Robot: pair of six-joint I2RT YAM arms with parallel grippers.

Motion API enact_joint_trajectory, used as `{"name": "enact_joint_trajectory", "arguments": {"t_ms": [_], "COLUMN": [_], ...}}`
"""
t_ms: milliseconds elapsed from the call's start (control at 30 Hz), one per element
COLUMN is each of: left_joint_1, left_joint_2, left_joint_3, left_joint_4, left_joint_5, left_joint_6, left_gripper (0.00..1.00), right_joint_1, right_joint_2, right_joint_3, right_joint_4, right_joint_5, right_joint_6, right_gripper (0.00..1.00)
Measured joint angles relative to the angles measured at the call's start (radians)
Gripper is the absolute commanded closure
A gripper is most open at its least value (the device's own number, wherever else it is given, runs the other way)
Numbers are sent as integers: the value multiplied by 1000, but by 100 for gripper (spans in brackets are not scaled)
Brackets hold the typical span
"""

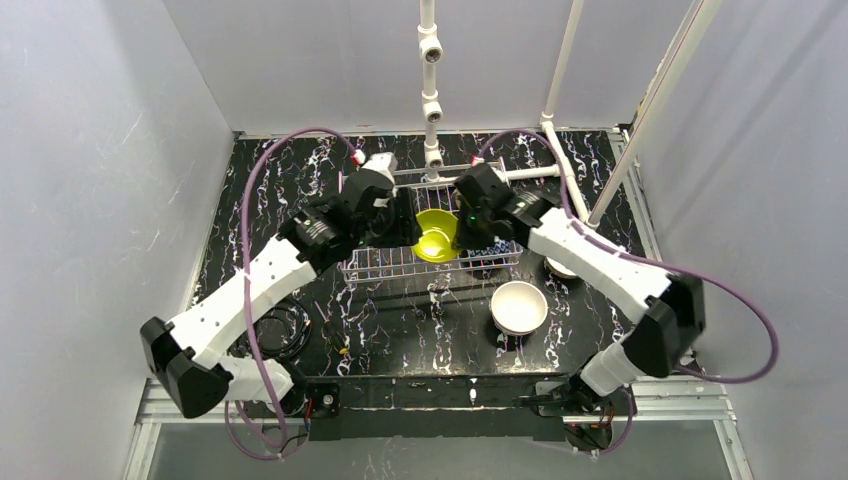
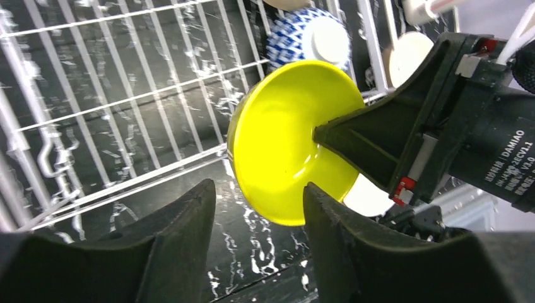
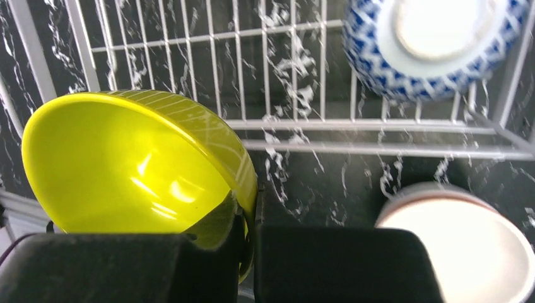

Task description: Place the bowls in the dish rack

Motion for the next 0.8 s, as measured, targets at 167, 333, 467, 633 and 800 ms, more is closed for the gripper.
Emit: {"name": "enact_joint_trajectory", "arguments": {"t_ms": [167,333,467,633,800], "left_joint_1": [55,102,126,146,155], "left_joint_2": [-78,-122,-200,-327,-462], "left_joint_3": [-52,-90,-134,-206,-275], "left_joint_4": [-40,-69,-83,-100,-128], "left_joint_5": [-96,-160,-211,-293,-395], "left_joint_6": [19,27,27,16,6], "left_gripper": [29,11,2,2,2], "right_joint_1": [60,66,75,125,182], "right_joint_2": [152,264,334,468,653], "right_joint_3": [120,212,290,484,690], "right_joint_4": [51,66,69,7,-100], "right_joint_5": [105,210,311,484,674], "right_joint_6": [-4,-36,-82,-149,-215], "right_gripper": [99,99,99,99,99]}}
